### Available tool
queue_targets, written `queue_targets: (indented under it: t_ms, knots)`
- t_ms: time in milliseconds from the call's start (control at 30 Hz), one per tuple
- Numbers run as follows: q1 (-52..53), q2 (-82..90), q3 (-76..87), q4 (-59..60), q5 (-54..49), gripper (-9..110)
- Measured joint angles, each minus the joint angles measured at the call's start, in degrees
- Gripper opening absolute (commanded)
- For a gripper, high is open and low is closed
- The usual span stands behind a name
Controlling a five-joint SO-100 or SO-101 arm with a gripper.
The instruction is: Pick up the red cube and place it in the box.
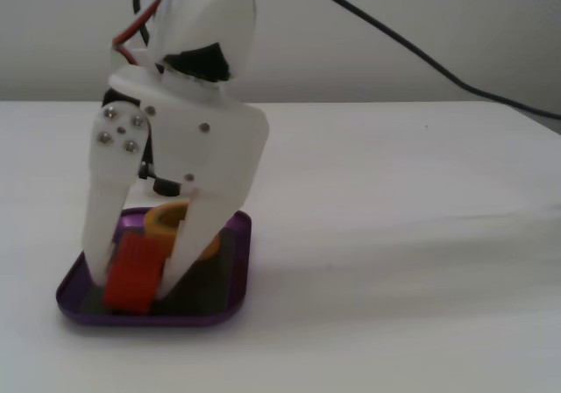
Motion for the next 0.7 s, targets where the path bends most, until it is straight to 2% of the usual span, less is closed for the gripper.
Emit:
queue_targets:
  t_ms: [500,567,700]
  knots:
    - [-0.09,-0.09,-0.26,5.8,0.0,0]
    - [-0.09,-0.09,-0.35,6.15,0.0,4]
    - [0.09,-0.09,-0.35,8.53,0.18,19]
